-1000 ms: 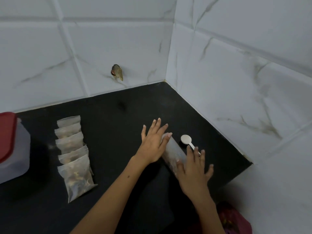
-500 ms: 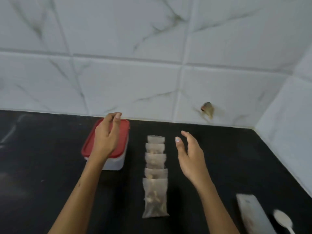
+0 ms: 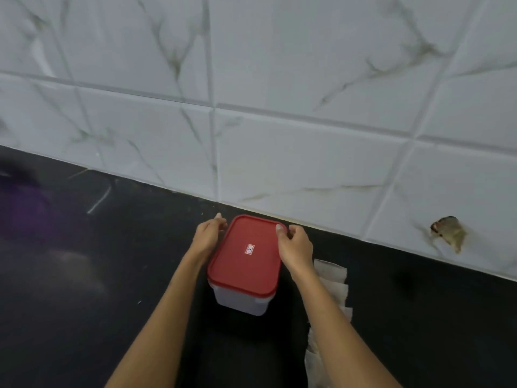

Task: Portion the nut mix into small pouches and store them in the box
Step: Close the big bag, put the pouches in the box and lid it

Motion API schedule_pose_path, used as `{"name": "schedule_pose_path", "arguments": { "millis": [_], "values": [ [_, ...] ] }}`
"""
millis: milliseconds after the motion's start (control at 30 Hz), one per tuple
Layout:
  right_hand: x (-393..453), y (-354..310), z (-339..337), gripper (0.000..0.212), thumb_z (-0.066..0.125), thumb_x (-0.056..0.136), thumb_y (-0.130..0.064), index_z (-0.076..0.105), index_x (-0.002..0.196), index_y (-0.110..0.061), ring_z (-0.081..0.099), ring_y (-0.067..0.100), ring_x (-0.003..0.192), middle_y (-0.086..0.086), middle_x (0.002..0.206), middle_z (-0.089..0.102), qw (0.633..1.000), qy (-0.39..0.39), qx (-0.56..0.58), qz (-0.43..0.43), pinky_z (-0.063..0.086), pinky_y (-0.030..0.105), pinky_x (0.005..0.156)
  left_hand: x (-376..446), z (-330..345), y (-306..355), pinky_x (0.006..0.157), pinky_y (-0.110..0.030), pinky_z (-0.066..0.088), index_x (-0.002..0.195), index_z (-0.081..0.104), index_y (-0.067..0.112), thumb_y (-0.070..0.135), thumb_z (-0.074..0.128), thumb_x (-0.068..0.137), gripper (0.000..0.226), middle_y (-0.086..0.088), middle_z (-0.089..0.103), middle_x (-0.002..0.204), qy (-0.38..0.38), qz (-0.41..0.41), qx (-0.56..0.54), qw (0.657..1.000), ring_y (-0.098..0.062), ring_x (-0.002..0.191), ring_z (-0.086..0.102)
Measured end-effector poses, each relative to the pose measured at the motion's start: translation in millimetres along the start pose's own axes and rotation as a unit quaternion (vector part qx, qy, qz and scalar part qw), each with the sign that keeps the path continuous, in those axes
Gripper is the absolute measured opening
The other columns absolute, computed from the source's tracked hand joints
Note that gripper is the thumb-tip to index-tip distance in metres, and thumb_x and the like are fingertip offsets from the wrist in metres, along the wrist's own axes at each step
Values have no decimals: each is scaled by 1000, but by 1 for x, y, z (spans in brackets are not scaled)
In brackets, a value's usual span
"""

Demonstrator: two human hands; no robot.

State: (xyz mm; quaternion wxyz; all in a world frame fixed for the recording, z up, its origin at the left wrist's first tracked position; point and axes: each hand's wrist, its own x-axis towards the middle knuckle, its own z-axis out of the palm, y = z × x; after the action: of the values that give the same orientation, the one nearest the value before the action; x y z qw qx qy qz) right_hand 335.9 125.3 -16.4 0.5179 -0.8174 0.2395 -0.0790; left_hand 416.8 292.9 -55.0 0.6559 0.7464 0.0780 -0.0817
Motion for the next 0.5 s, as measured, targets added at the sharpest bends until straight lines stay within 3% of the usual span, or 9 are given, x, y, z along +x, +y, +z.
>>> {"name": "schedule_pose_path", "arguments": {
  "millis": [133, 267, 367, 500],
  "values": [
    [13, -3, 18, 58, 56, 93, -37, 38, 140, -7, 44, 29, 128, 12, 140, 45, 1000, 18, 5, 16, 40, 39, 105, 6, 6, -3, 72, -32, 52, 92, 68, 17, 38, 38, 102, 37, -10, 65, 94, -77, -45, -59, 994, -25, 83, 61],
    [21, -9, 26, 53, 59, 91, -36, 46, 132, -5, 39, 30, 128, 14, 137, 41, 997, 51, -18, 54, 40, 38, 98, 7, 13, -4, 51, -24, 50, 88, 64, 12, 37, 36, 102, 40, -2, 63, 58, -112, -97, -150, 978, -13, 49, 58],
    [25, -8, 32, 53, 60, 91, -36, 47, 130, -3, 40, 31, 127, 16, 137, 42, 993, 71, 4, 95, 41, 40, 97, 13, 17, -11, 46, -21, 49, 75, 59, 9, 41, 38, 101, 46, -3, 59, 51, -129, -120, -179, 968, -13, 42, 56],
    [29, -2, 34, 47, 59, 92, -36, 52, 129, -7, 41, 31, 125, 15, 135, 42, 992, 75, 17, 99, 41, 41, 98, 16, 20, -19, 49, -23, 51, 78, 61, 11, 41, 39, 101, 44, -3, 63, 59, -144, -114, -181, 966, -12, 48, 60]
  ]
}}
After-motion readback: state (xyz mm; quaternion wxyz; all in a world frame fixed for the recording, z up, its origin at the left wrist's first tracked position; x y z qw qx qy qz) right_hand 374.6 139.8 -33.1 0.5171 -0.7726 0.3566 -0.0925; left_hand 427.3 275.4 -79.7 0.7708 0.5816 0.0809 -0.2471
